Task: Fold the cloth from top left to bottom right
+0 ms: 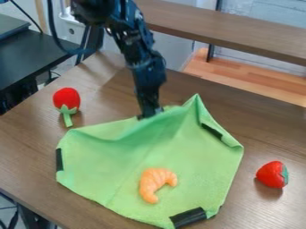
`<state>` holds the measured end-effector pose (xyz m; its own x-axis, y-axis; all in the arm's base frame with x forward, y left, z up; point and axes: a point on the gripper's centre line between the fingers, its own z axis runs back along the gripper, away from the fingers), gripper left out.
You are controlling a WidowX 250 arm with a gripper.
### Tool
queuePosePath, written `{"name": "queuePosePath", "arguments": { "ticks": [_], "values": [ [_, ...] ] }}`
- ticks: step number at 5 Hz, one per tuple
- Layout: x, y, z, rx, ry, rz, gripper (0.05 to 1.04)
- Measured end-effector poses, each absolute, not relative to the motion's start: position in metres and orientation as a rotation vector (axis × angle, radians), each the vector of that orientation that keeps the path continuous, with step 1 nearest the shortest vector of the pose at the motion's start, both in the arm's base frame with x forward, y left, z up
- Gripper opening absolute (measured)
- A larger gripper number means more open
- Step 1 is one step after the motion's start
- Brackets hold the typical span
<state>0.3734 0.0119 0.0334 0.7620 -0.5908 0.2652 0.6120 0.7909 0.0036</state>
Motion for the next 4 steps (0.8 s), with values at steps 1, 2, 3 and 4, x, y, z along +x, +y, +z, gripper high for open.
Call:
{"name": "queuePosePath", "arguments": {
  "ticks": [1, 2, 3, 4],
  "values": [
    [0.353, -0.002, 0.039, -0.096, -0.272, -0.688, 0.050],
    [0.336, -0.025, 0.049, -0.119, -0.258, -0.724, 0.050],
    [0.323, -0.044, 0.062, -0.131, -0.248, -0.722, 0.050],
    [0.317, -0.060, 0.061, -0.089, -0.215, -0.715, 0.050]
  ]
}}
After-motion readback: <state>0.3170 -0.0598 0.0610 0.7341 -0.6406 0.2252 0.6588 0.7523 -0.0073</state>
